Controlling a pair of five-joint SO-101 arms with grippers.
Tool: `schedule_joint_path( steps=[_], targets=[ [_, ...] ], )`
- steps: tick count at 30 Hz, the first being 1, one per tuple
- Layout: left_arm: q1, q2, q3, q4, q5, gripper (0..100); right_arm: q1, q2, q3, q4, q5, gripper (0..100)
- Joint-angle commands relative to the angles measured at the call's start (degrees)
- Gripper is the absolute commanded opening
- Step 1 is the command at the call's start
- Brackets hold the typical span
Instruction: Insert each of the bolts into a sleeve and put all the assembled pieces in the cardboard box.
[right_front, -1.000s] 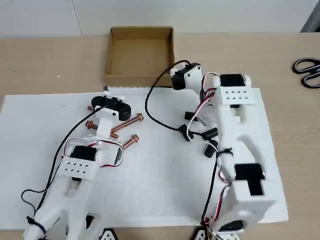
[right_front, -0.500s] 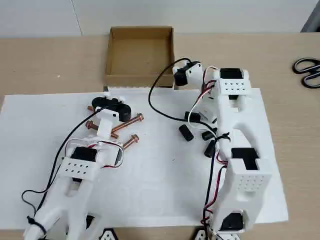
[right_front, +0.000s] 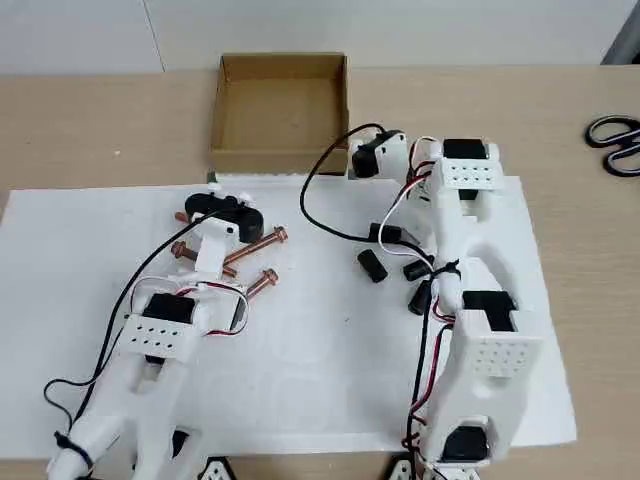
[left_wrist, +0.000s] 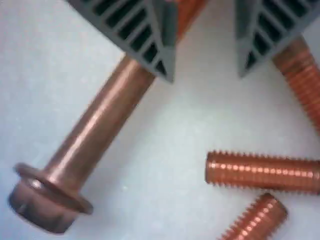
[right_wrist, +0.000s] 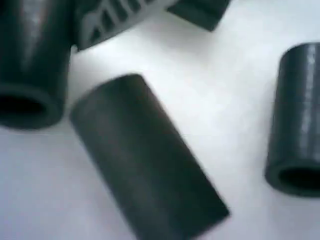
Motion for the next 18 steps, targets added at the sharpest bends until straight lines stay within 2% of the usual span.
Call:
schedule_joint_path(
  steps=[1,7,15,18],
  targets=[
    [0.26,-0.09,-0.22,-1.05,0.26,8,-2.15,0.92,-1.32,-0.31,0.26,10.2],
    [0.26,-0.09,-0.22,-1.05,0.26,8,-2.86,4.88,-1.32,-0.31,0.09,0.7],
    [0.26,-0.18,-0.22,-1.05,0.26,8,-2.86,5.58,-1.49,1.27,-1.32,1.1],
    [0.26,-0.18,-0.22,-1.05,0.26,8,-2.95,5.41,-1.67,1.36,-4.48,1.0]
  ],
)
